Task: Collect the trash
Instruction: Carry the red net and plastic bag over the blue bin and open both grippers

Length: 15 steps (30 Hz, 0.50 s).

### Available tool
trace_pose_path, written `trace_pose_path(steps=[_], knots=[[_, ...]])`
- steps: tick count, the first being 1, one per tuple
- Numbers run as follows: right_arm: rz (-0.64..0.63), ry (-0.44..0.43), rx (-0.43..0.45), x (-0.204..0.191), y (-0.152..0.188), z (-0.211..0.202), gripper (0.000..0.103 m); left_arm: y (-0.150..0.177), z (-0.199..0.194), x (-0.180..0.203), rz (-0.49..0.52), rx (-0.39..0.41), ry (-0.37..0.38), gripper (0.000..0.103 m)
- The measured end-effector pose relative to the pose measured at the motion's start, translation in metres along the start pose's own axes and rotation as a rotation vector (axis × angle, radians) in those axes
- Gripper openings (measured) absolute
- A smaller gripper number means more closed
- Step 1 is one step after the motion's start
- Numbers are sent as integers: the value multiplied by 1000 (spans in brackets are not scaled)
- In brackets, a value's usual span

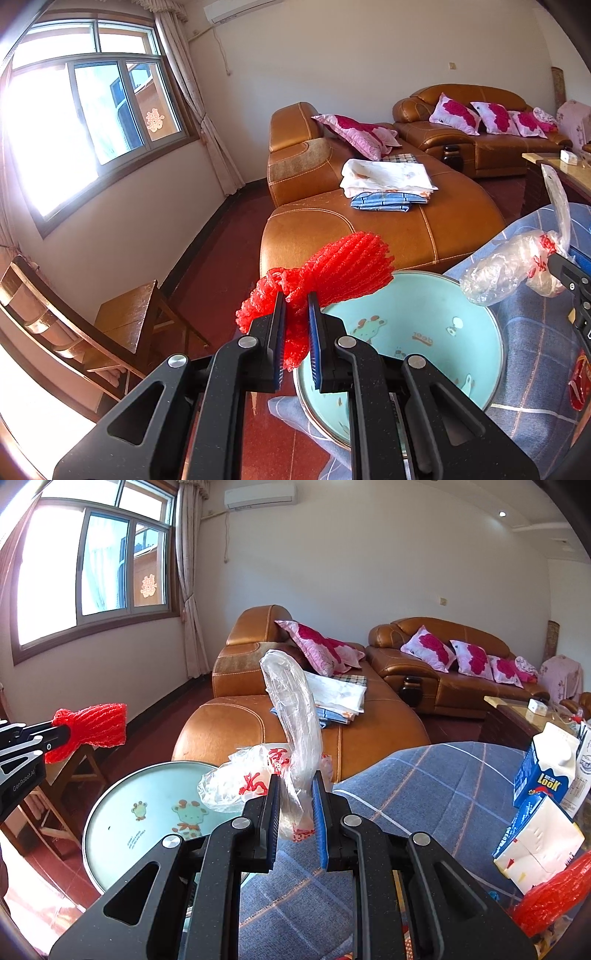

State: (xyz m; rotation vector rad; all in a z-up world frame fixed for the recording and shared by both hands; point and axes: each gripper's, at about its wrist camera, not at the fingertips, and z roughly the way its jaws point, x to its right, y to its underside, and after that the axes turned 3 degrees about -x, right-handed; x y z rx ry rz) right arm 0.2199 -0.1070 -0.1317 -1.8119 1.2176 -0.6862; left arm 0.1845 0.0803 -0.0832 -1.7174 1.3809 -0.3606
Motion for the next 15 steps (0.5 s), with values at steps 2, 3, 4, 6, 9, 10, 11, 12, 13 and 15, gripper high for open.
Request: trace_pose_path(steps=[2,3,4,6,9,10,11,12,13,15], knots=[[-12,2,-1,-3,0,0,17,0,-1,0,2,-2,3,11],[-19,2,-2,-5,0,0,17,0,0,1,4,-3,3,11],[-27,2,-5,-7,0,0,17,-1,0,1,6,-5,4,11],[-44,2,-7,-12,0,1,17,-1,1,1,7,-9,10,11],[-58,2,-7,-14,0,1,17,-2,1,0,7,-12,13,11],[-57,1,-6,-13,0,1,17,-2,1,0,7,-13,14,11],[-55,-1,-6,-12,0,1,17,-2,1,0,8,-12,14,11],[-52,-1,-8,-11,-1,1,17,-2,1,0,9,-13,16,11],[-51,-2,-8,-10,-1,1,17,-1,1,0,9,-15,18,11],[-52,-3,-8,-9,0,1,17,-1,1,0,11,-16,20,11]])
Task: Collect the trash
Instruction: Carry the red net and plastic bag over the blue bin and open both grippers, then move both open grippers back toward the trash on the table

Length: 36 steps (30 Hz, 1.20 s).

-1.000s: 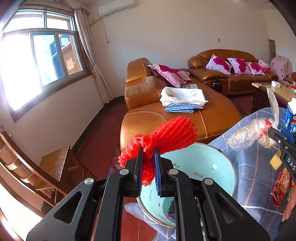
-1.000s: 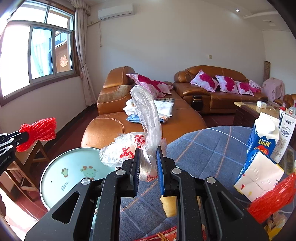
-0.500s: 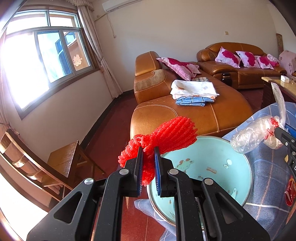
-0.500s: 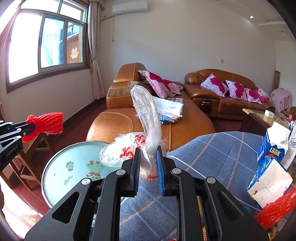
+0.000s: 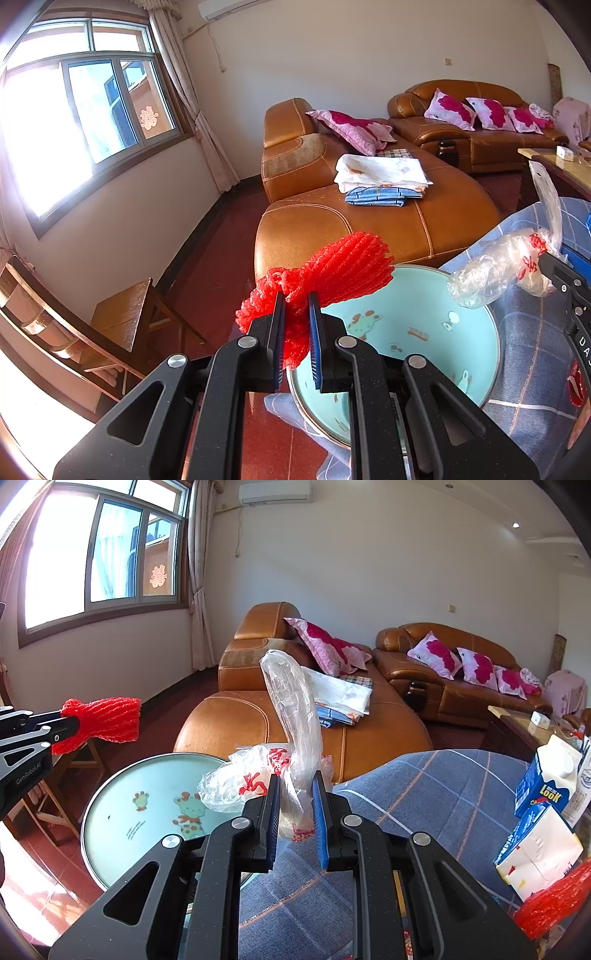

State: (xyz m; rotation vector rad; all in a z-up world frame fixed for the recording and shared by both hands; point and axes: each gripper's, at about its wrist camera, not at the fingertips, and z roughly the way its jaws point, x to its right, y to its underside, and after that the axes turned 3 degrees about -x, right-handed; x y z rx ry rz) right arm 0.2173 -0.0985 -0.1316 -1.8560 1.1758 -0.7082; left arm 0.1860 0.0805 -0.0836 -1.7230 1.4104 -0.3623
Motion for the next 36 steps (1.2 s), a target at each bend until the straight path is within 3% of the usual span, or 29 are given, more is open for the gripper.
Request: trace_pose_path(steps=[16,20,24,28,31,36], knots=[[-15,-22,-1,-2,1,0,18,2,1,-1,8,-9,22,12],[-28,-47,-5,-4,1,0,26,3,1,2,14,-15,41,25],[-19,-49,-3,-2,1,-1,31,4,2,5,20,-21,53,28],[-20,-49,-2,-3,1,-2,40,5,3,8,22,-18,48,47],[-20,-50,-2,-3,1,-2,43,6,3,10,26,-22,51,47],[-15,-46,3,-3,2,-3,46,6,2,12,28,-18,47,57]])
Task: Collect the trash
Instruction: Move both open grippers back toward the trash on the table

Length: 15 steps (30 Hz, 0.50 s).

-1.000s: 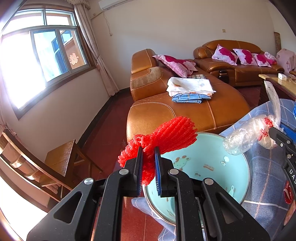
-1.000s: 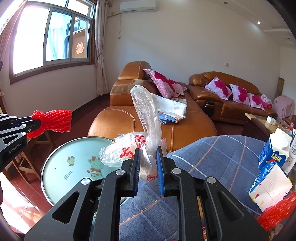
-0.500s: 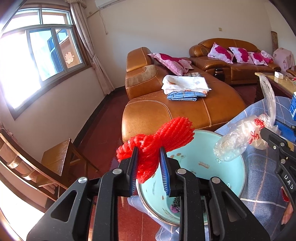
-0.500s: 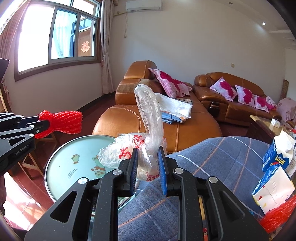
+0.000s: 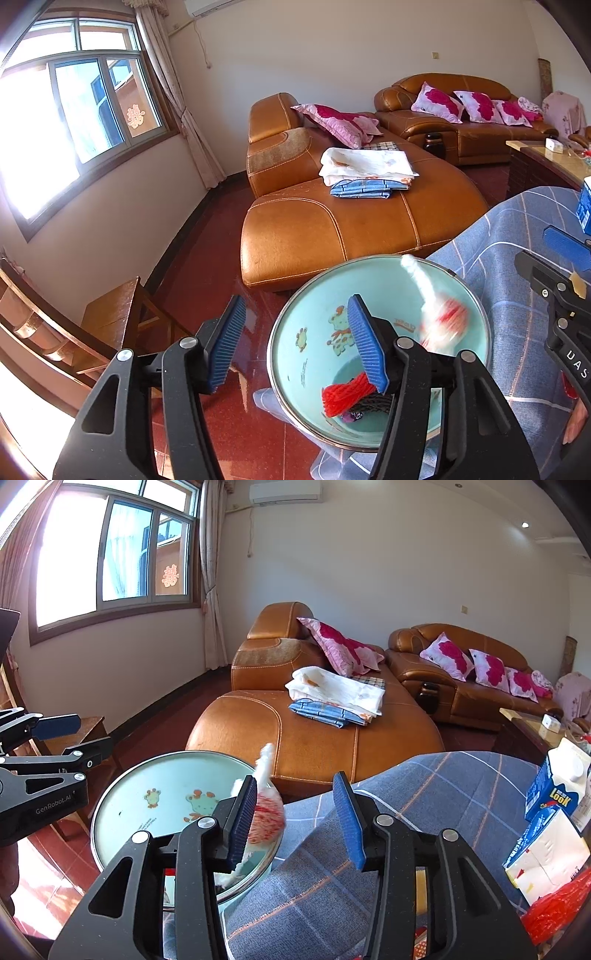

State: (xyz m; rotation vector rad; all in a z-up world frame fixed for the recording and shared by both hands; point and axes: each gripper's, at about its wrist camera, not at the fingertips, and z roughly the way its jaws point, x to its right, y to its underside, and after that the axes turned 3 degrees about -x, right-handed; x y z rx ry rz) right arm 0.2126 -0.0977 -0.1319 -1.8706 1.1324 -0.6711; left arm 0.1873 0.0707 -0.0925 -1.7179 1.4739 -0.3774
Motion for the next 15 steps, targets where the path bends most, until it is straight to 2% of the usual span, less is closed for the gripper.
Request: trace_pose_path(steps=[3,8,10,15], knots=[[-1,4,5,0,0,0,48,0,0,0,0,-3,3,58],[0,10,7,0,1,0,51,0,0,0,-2,0,-1,66],[1,15,12,0,1,-1,52,0,1,-2,-6,-1,2,67],[41,64,14,7,1,-10,55,3,-3,2,-4,-4,28,68]])
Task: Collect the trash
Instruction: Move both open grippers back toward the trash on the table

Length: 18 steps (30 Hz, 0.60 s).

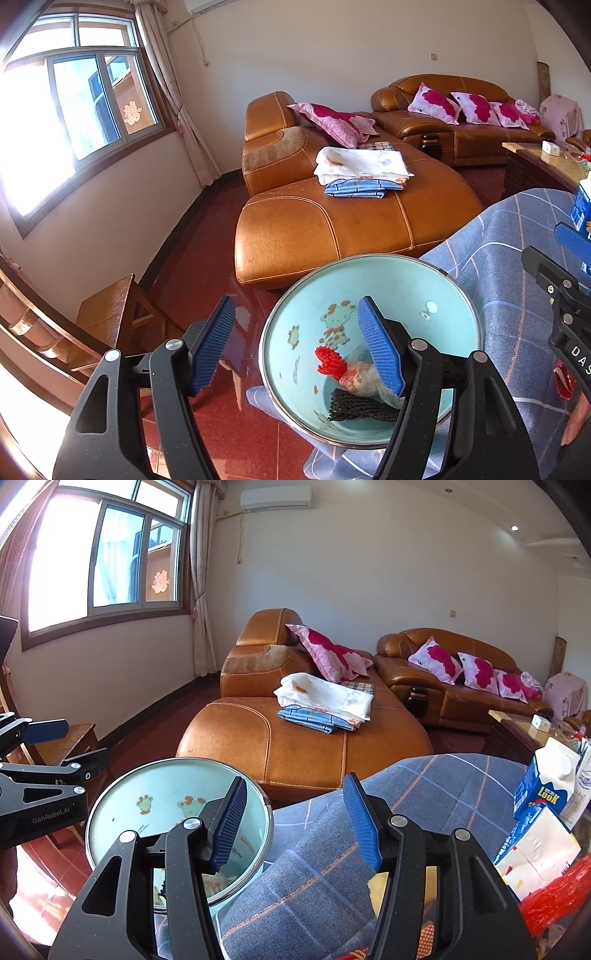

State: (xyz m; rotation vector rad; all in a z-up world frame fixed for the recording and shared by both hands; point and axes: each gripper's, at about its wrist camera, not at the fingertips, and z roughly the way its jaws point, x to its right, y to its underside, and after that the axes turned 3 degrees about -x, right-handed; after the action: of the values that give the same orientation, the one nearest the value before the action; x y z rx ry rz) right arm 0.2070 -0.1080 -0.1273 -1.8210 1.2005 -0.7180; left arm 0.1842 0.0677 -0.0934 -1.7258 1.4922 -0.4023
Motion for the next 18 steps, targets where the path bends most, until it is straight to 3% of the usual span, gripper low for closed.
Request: trace_pose_path(steps=[8,14,18], knots=[[129,157,-13,45,14,-57,61,12,-15,37,68,0,83,71],[231,312,-36,93,53,-119,64,27,-31,80,147,-7,168,72],[303,360,-54,114,83,-150,66,32,-49,105,205,23,211,72]])
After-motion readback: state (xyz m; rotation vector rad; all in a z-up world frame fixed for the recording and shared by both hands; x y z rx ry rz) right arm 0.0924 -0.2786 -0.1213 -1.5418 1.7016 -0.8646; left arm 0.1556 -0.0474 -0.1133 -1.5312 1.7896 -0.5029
